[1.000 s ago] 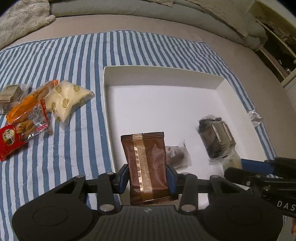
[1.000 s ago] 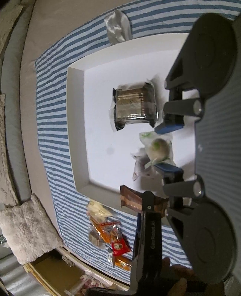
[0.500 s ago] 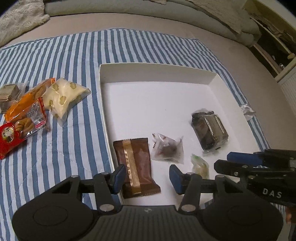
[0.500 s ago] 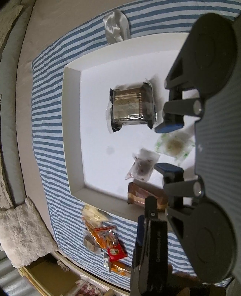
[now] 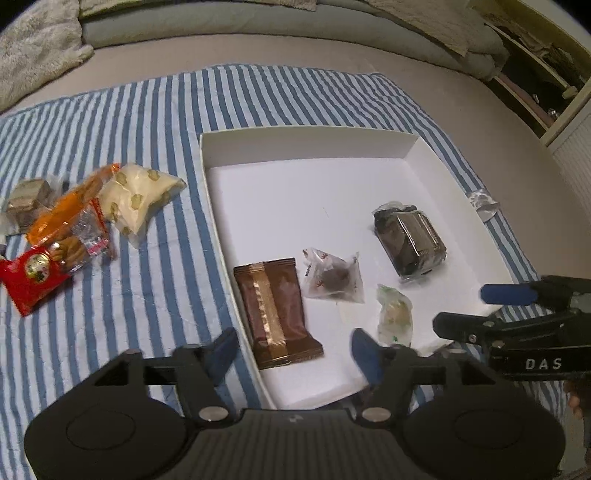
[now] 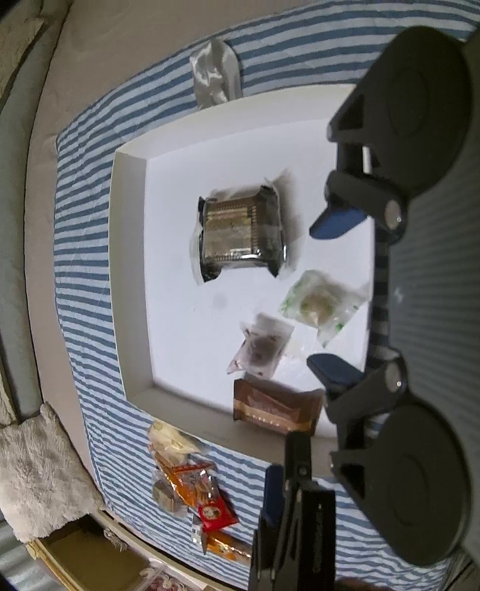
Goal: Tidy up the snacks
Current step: 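Withdraw both tools from the box toward the remaining snacks, then grasp the red twisted-pastry pack with the right tool while the left tool grasps an orange pastry, then carry both held pastries into the white box and open both tools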
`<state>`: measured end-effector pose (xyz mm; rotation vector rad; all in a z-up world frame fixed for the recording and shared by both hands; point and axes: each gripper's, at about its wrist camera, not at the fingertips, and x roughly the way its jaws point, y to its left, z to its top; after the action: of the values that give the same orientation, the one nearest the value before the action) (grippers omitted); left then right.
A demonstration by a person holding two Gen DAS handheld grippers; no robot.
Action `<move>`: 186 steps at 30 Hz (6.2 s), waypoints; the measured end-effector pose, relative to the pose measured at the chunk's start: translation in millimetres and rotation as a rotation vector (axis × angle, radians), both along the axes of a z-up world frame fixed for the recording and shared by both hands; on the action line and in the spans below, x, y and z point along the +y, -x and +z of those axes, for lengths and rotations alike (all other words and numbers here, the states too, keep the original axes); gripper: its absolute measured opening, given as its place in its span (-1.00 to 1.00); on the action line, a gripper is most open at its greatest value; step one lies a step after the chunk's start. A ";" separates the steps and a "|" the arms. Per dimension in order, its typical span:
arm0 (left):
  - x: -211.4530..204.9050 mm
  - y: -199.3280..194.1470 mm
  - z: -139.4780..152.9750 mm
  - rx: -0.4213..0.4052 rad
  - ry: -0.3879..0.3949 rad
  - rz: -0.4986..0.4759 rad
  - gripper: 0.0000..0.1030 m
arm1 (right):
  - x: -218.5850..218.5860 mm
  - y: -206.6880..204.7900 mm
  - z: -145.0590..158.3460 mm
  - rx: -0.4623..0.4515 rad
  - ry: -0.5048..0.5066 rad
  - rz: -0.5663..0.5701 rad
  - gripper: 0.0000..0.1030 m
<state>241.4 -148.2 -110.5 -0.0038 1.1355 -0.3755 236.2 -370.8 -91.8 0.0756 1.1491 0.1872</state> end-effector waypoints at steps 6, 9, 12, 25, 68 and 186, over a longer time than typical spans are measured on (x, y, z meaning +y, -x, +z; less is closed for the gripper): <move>7.3 6.1 4.5 -0.024 -0.042 0.008 0.83 | -2.2 7.8 3.1 -0.011 0.022 -0.024 0.98; 10.4 8.5 3.9 -0.022 -0.063 0.004 1.00 | -1.5 9.7 5.9 -0.021 0.020 -0.037 0.99; 15.8 9.6 3.8 -0.017 -0.068 0.014 1.00 | 1.4 10.9 7.1 -0.030 0.047 -0.041 0.99; 53.2 8.9 2.1 -0.012 -0.096 0.076 1.00 | 14.9 9.0 8.1 -0.050 0.075 -0.057 0.99; 240.9 5.9 -3.0 -0.091 -0.159 0.428 1.00 | 172.4 -39.5 10.5 -0.215 -0.100 0.132 0.99; 181.7 -10.0 41.3 -0.248 0.020 0.344 -0.18 | 175.5 -78.4 13.2 -0.166 -0.121 0.224 -0.07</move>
<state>251.4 33.5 -69.2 -0.1638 0.8651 -0.0771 314.6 -195.3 -78.6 0.0368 0.9785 0.4537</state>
